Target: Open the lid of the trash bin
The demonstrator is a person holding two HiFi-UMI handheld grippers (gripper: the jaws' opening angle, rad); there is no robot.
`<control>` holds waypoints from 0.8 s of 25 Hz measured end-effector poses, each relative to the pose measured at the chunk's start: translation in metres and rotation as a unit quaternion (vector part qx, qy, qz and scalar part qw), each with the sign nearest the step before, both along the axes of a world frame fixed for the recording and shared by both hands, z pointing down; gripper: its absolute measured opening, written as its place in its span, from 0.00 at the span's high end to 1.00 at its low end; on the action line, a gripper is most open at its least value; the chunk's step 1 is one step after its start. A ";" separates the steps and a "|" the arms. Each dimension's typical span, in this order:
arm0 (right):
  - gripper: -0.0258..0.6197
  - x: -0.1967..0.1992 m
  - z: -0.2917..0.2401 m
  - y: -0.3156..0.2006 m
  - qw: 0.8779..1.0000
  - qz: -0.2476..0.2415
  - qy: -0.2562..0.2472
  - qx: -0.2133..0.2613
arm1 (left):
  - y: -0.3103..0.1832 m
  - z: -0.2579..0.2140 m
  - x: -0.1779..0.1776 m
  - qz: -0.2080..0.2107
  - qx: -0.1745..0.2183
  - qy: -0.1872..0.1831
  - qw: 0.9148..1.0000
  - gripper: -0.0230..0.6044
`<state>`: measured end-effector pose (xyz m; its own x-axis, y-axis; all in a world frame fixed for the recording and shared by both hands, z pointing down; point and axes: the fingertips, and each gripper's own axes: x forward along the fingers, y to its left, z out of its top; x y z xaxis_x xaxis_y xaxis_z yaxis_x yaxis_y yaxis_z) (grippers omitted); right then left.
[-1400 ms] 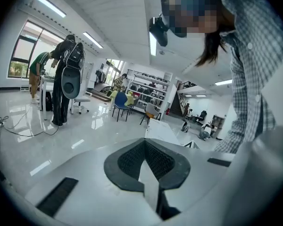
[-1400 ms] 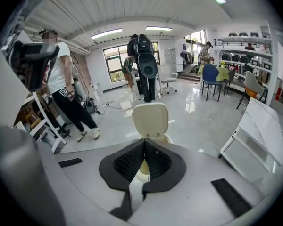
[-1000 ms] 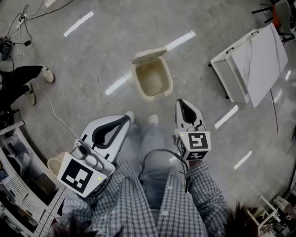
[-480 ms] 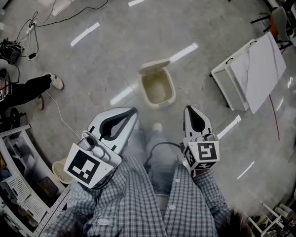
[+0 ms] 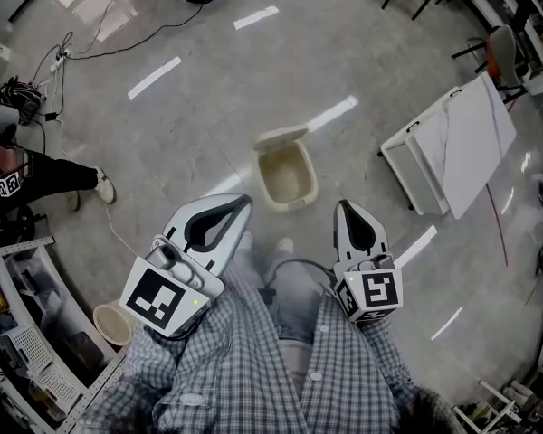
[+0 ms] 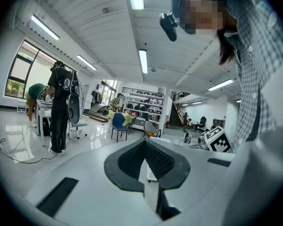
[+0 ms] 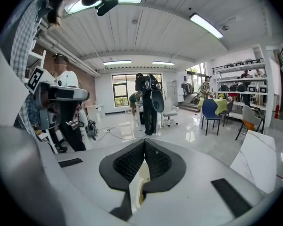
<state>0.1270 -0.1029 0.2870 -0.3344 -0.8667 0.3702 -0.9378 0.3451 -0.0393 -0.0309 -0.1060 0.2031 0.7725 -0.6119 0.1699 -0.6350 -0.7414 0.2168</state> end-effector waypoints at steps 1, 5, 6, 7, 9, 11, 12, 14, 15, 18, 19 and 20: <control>0.93 -0.002 -0.003 -0.001 1.000 -0.002 -0.001 0.003 | -0.001 -0.001 0.000 0.000 0.000 -0.001 1.000 0.96; 0.93 -0.008 -0.010 -0.005 1.000 -0.010 -0.001 0.017 | -0.006 -0.012 0.000 -0.001 0.022 0.011 1.000 0.96; 0.93 -0.008 -0.011 -0.005 1.000 -0.011 0.000 0.019 | -0.007 -0.012 0.000 0.000 0.022 0.009 1.000 0.96; 0.93 -0.009 -0.011 -0.006 1.000 -0.012 0.001 0.020 | -0.006 -0.009 -0.001 0.001 0.015 0.002 1.000 0.96; 0.93 -0.011 -0.011 -0.006 1.000 -0.013 0.001 0.020 | -0.005 -0.004 -0.002 0.003 0.001 -0.009 1.000 0.96; 0.93 -0.011 -0.012 -0.006 1.000 -0.014 0.000 0.022 | -0.005 -0.003 -0.003 0.004 -0.001 -0.009 1.000 0.96; 0.93 -0.011 -0.012 -0.006 1.000 -0.015 0.000 0.023 | -0.006 -0.003 -0.002 0.004 0.000 -0.008 1.000 0.96; 0.93 -0.011 -0.013 -0.005 1.000 -0.016 0.001 0.025 | -0.006 -0.004 0.000 0.006 0.003 -0.005 1.000 0.96; 0.93 -0.011 -0.013 -0.004 1.000 -0.016 0.001 0.026 | -0.006 -0.006 0.001 0.007 0.007 -0.001 1.000 0.96; 0.93 -0.010 -0.015 -0.002 0.999 -0.016 0.002 0.028 | -0.007 -0.015 0.005 0.009 0.028 0.016 0.999 0.96; 0.93 -0.010 -0.016 -0.001 0.999 -0.015 0.002 0.029 | -0.007 -0.016 0.005 0.010 0.030 0.018 0.999 0.96; 0.93 -0.010 -0.016 0.000 0.999 -0.015 0.002 0.029 | -0.005 -0.014 0.005 0.011 0.026 0.015 0.999 0.96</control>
